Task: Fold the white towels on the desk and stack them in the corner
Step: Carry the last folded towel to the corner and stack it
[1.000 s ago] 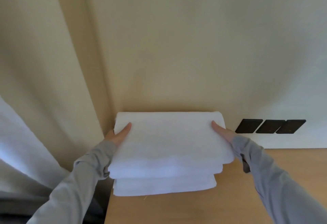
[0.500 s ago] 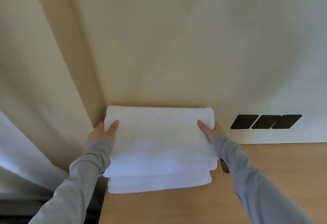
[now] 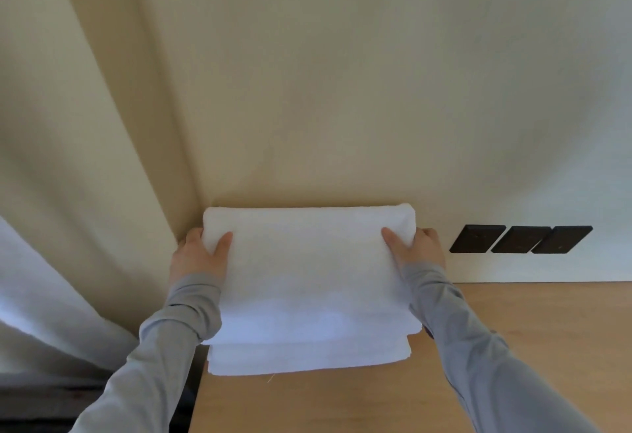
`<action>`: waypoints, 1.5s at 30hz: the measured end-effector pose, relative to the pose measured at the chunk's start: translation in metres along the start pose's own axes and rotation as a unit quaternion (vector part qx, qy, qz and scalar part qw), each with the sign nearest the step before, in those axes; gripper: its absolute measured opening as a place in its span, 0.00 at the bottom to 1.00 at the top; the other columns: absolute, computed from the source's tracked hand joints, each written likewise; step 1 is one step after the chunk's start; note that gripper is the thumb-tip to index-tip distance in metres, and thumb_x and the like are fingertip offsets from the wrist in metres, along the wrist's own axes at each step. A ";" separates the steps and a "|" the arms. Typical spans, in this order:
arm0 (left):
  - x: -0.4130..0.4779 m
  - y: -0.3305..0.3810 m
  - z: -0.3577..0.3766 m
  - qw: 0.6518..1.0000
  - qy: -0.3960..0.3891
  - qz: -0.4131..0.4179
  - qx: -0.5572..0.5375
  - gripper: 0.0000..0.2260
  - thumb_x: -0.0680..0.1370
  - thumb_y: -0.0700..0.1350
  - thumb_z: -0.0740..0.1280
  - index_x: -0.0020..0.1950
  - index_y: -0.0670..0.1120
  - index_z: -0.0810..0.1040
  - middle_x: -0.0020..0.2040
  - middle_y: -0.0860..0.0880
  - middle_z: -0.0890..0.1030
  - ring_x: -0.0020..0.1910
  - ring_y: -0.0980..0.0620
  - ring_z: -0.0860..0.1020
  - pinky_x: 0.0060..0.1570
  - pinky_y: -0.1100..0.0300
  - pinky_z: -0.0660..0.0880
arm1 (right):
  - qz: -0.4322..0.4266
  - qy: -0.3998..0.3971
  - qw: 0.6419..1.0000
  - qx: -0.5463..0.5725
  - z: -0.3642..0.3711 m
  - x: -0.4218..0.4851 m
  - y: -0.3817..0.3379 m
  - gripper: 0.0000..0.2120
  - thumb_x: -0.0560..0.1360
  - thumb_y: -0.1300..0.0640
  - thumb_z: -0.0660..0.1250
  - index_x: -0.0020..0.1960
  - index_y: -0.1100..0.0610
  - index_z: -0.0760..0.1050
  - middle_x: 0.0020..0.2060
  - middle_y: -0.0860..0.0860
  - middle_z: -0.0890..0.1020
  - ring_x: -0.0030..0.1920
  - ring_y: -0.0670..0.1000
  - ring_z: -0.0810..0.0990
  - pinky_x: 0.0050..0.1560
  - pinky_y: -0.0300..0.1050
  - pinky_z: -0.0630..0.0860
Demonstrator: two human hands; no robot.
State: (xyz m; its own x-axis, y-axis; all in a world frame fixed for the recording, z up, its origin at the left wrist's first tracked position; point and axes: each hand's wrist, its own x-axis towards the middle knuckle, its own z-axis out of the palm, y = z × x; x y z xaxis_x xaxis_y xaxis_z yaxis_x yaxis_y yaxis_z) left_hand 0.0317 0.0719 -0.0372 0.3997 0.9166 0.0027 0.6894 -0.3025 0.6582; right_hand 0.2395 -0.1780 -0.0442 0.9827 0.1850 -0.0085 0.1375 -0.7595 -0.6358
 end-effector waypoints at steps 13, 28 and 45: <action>0.004 0.011 0.005 0.996 0.046 0.029 0.067 0.16 0.80 0.48 0.58 0.63 0.39 0.67 0.57 0.34 0.73 0.53 0.32 0.73 0.48 0.45 0.68 | 0.048 -0.054 0.997 0.016 0.011 0.019 -0.013 0.30 0.73 0.38 0.63 0.63 0.60 0.64 0.58 0.61 0.75 0.57 0.62 0.74 0.49 0.48 0.66; -0.027 0.011 0.038 0.905 -0.097 0.329 0.253 0.25 0.76 0.63 0.35 0.70 0.60 0.30 0.75 0.59 0.33 0.73 0.59 0.34 0.73 0.55 0.36 | -0.349 -0.050 0.901 -0.252 0.037 -0.038 -0.023 0.25 0.81 0.45 0.44 0.77 0.48 0.45 0.76 0.41 0.46 0.75 0.40 0.42 0.74 0.45 0.39; 0.003 -0.032 -0.001 0.876 -0.190 0.365 0.250 0.42 0.61 0.77 0.27 0.69 0.57 0.27 0.71 0.58 0.26 0.71 0.59 0.28 0.70 0.61 0.33 | -0.400 -0.060 0.874 -0.270 -0.001 -0.030 0.006 0.38 0.75 0.33 0.38 0.75 0.57 0.53 0.75 0.49 0.53 0.75 0.49 0.50 0.75 0.47 0.48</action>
State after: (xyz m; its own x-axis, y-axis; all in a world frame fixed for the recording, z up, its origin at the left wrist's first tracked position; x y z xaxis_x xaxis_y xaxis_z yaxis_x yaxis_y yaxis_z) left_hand 0.0105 0.0840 -0.0576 0.9517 0.3057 -0.0285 0.3059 -0.9363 0.1725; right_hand 0.2108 -0.1887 -0.0464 0.5304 0.8303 0.1711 0.8443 -0.5355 -0.0188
